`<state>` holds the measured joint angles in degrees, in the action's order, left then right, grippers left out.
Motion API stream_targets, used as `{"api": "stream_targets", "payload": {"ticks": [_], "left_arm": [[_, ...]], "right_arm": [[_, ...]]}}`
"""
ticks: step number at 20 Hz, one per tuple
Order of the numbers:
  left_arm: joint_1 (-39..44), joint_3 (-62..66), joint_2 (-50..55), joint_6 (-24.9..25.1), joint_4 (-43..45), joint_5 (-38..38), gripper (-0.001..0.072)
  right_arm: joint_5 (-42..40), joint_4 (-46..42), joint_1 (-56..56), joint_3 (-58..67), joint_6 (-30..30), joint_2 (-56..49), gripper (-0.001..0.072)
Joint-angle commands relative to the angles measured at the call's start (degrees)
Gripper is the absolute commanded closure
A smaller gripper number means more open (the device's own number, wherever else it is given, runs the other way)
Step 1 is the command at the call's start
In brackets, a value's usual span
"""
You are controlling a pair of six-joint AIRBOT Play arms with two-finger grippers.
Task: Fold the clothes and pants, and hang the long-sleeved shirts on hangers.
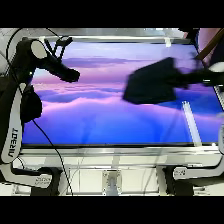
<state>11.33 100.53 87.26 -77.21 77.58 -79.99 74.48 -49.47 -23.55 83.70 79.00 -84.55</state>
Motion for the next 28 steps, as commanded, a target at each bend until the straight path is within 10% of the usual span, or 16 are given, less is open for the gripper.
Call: {"api": "stream_targets", "payload": {"ticks": [1, 13, 16, 19, 23, 26, 28], "left_arm": [[0.0, 0.0, 0.0, 0.0, 0.4, 0.0, 0.0693], [0.0, 0.0, 0.0, -3.0, 0.4, 0.0, 0.0693], [0.0, 0.0, 0.0, -3.0, 0.4, 0.0, 0.0693], [0.0, 0.0, 0.0, -3.0, 0.4, 0.0, 0.0693], [0.0, 0.0, -0.2, -3.0, 0.0, 0.0, 0.0693], [0.0, 0.0, -0.3, -5.0, -2.8, 0.5, 0.0694], [0.2, 0.0, -1.1, -6.8, -6.5, 2.8, 0.0693]], "right_arm": [[7.0, -9.6, -20.5, -1.8, 0.8, 8.4, 0.0670], [5.4, -15.6, -71.9, -36.4, -9.7, 14.2, 0.0667], [9.5, -12.4, -77.2, -35.0, -8.3, 16.8, 0.0220], [17.0, -6.4, -77.4, -25.0, -1.0, 19.4, 0.0225], [9.6, 29.5, -62.8, -22.8, -7.6, 26.8, 0.0286], [8.3, 31.7, -36.7, -22.8, -17.7, 30.8, 0.0628], [2.2, 25.1, -15.1, -22.8, -20.0, 31.3, 0.0668]]}}
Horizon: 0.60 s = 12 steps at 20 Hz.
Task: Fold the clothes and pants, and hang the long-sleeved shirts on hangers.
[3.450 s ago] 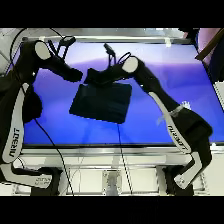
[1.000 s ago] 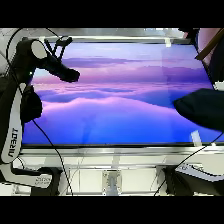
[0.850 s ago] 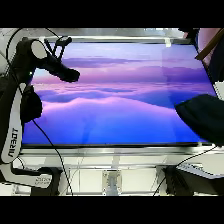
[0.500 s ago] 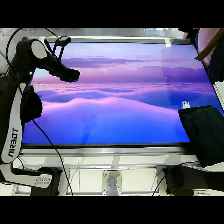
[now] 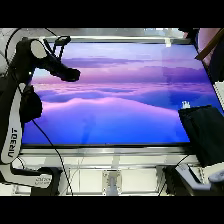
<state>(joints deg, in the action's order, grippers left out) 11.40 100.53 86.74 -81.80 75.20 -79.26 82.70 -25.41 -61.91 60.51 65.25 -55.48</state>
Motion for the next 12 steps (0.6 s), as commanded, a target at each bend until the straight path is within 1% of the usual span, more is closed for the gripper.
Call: {"api": "stream_targets", "payload": {"ticks": [1, 2, 3, 4, 5, 6, 8, 9, 11, 12], "left_arm": [[0.5, 0.0, -1.5, -3.3, -4.6, 3.4, 0.0694], [1.1, 0.0, -2.8, -4.4, -4.2, 4.4, 0.0694], [1.9, 0.0, -4.3, -4.4, -3.1, 4.8, 0.0694], [2.6, 0.0, -5.8, -4.6, -1.6, 4.6, 0.0694], [3.3, 0.0, -7.6, -5.9, 0.9, 4.4, 0.0693], [4.0, 0.0, -9.2, -7.1, 3.7, 4.4, 0.0694], [5.0, 0.0, -11.4, -11.2, 7.7, 4.3, 0.0693], [5.1, 0.0, -11.8, -12.0, 7.7, 4.1, 0.0693], [5.2, 0.0, -12.0, -12.6, 6.6, 2.5, 0.0693], [5.3, 0.0, -12.0, -12.6, 6.6, 1.6, 0.0693]], "right_arm": [[-11.4, -3.5, 34.3, 0.4, -6.3, 1.9, 0.0668], [-16.8, -8.1, 44.3, 0.4, -6.3, 1.5, 0.0669], [-21.6, -12.0, 52.6, 0.4, -6.2, 1.0, 0.0669], [-25.5, -15.4, 59.9, 0.4, -6.1, 0.3, 0.0669], [-28.0, -17.1, 65.1, 0.4, -5.4, -0.7, 0.0670], [-29.0, -17.6, 68.5, 0.4, -4.7, -2.0, 0.0670], [-28.9, -17.6, 72.0, 0.4, -4.4, -4.6, 0.0668], [-28.7, -17.5, 72.9, 0.4, -4.4, -5.1, 0.0668], [-25.0, -16.9, 73.4, 0.4, -1.6, -5.2, 0.0668], [-24.3, -16.8, 73.4, 0.4, -1.6, -5.2, 0.0668]]}}
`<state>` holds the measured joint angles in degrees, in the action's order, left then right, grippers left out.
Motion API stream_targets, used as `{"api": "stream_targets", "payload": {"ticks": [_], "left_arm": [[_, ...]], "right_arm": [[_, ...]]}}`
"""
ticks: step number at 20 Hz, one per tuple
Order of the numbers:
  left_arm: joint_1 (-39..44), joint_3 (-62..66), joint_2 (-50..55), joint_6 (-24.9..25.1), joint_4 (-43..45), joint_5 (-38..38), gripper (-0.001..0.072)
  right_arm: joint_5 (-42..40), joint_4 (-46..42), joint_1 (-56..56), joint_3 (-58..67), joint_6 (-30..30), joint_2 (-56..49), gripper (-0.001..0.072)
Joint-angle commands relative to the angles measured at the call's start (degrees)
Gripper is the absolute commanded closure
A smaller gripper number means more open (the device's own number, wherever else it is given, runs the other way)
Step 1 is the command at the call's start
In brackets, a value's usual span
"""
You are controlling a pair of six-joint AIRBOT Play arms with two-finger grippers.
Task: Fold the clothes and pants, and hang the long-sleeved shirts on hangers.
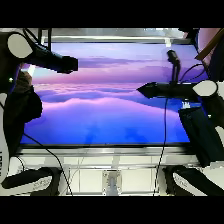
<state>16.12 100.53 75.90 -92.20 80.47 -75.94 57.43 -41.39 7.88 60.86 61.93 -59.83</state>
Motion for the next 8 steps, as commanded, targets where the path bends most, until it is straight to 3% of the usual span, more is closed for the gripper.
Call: {"api": "stream_targets", "payload": {"ticks": [1, 8], "left_arm": [[0.6, 0.0, -1.1, -2.2, 1.3, -2.5, 0.0693], [0.6, 0.0, -1.1, -2.2, 1.4, -5.7, 0.0693]], "right_arm": [[0.9, -0.9, 3.7, 0.1, 1.7, -0.9, 0.0668], [0.9, -0.8, 3.7, 0.1, 1.7, -0.9, 0.0668]]}}
